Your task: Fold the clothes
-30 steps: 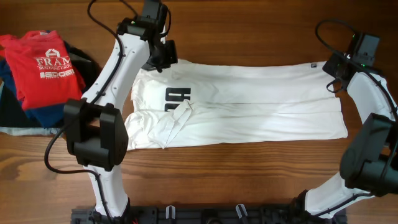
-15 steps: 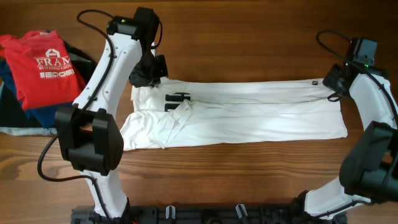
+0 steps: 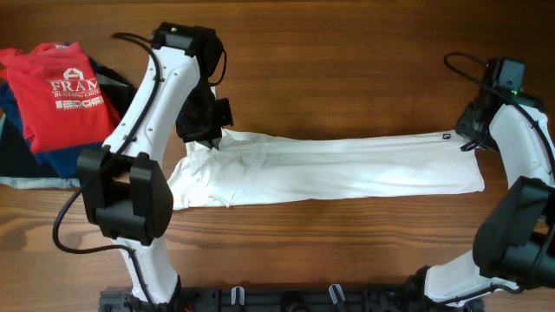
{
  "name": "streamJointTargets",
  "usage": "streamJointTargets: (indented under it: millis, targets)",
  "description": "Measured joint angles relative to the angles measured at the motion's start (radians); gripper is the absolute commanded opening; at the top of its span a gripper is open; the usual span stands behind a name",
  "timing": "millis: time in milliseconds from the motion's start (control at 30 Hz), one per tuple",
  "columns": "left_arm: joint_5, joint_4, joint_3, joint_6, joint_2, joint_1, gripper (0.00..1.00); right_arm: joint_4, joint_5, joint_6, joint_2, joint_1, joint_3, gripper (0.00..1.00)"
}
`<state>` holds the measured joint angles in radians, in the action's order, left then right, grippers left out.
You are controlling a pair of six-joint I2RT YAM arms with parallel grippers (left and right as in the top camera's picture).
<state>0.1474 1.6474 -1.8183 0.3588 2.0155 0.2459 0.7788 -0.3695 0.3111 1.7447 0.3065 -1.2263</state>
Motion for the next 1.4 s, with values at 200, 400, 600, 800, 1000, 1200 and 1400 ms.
streamJointTargets:
  millis: [200,400,600,800,1000,1200,1400]
  targets:
    - [-0.013,0.013,0.034,0.000,0.000,0.028,0.04,0.034,-0.029,0.014,0.000,0.000,0.000,0.04]
    - [-0.023,-0.014,0.113,0.000,0.000,0.029,0.04,0.059,-0.032,0.026,0.000,0.000,0.000,0.04]
    - [-0.023,-0.032,0.166,0.005,0.000,0.029,0.20,0.059,-0.044,0.033,0.000,0.000,0.000,0.23]
    - [-0.045,-0.024,0.170,0.014,0.000,0.029,0.24,0.074,-0.075,0.044,0.000,0.000,0.000,0.24]
    - [-0.046,-0.052,0.170,0.014,0.000,0.029,0.25,0.086,-0.080,0.044,0.000,0.000,0.000,0.50]
    - [-0.046,-0.169,0.172,0.014,0.000,0.029,0.32,0.097,-0.045,0.024,0.000,0.000,0.000,0.67]
    - [-0.079,-0.317,0.195,0.022,0.000,0.026,0.31,0.128,0.012,-0.006,0.000,0.000,0.000,0.71]
